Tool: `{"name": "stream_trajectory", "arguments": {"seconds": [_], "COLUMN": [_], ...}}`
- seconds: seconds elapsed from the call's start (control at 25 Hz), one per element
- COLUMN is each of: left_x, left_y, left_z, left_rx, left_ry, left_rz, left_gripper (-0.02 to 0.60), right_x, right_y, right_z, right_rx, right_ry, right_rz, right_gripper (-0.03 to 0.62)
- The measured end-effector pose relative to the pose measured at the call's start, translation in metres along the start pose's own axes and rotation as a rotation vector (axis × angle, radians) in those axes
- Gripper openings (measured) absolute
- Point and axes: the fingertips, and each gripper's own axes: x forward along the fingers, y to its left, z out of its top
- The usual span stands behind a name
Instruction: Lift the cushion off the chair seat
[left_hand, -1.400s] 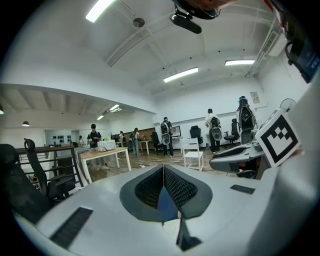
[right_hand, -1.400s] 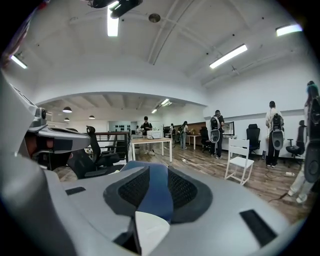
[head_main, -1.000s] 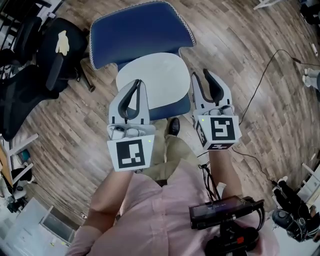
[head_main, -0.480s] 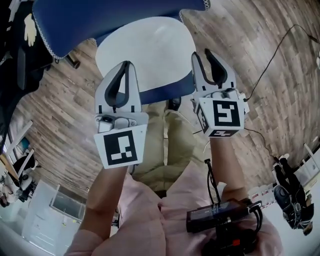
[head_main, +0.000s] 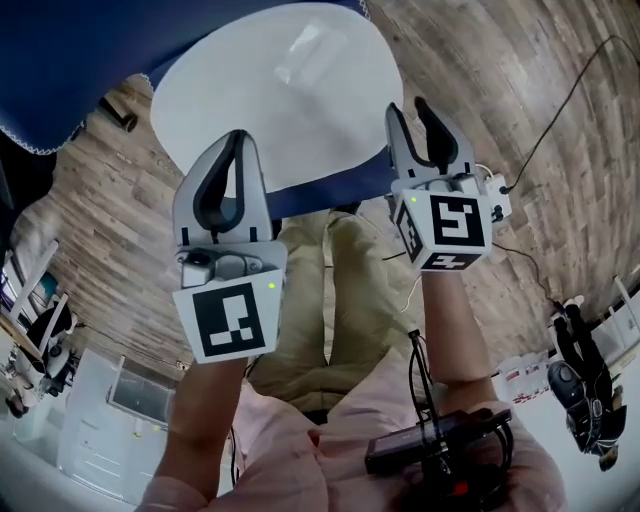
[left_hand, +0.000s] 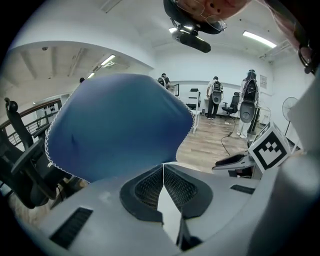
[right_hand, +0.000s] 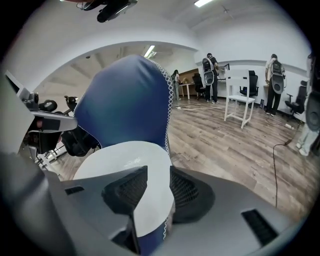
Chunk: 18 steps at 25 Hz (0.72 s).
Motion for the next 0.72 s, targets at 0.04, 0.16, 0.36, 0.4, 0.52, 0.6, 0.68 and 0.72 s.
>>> {"name": "stream_trajectory", "arguments": {"seconds": [0.04, 0.16, 0.36, 0.4, 0.52, 0.6, 0.68, 0.72], "left_x": [0.002, 0.007, 0.012, 0.012, 0.014, 0.014, 0.012, 0.011], "left_y": [-0.001, 0.001, 0.001, 0.001, 0.002, 0.003, 0.002, 0.001], "left_z": [-0.006, -0.022, -0.039, -0.041, -0.045, -0.045, -0.043, -0.041], "left_rx": [0.002, 0.003, 0.011, 0.013, 0.016, 0.016, 0.017, 0.017], "left_ry": [0.009, 0.033, 0.049, 0.052, 0.052, 0.046, 0.040, 0.037], "left_rz": [-0.001, 0.000, 0.000, -0.001, -0.005, -0.003, -0.003, -0.003], "left_gripper": [0.014, 0.014, 0.014, 0.014, 0.014, 0.014, 0.014, 0.014], "right_x": [0.005, 0.019, 0.035, 0.038, 0.044, 0.046, 0.046, 0.045], "right_y": [-0.002, -0.004, -0.008, -0.010, -0.011, -0.010, -0.007, -0.006], "right_z": [-0.009, -0.035, -0.072, -0.077, -0.085, -0.086, -0.085, -0.083], "right_rx": [0.012, 0.061, 0.160, 0.186, 0.276, 0.313, 0.323, 0.319], "right_ry": [0.008, 0.029, 0.071, 0.076, 0.083, 0.087, 0.089, 0.089], "right_rz": [0.005, 0.034, 0.074, 0.081, 0.114, 0.147, 0.174, 0.177], "right_gripper": [0.145, 0.180, 0.224, 0.224, 0.223, 0.218, 0.173, 0.167]}}
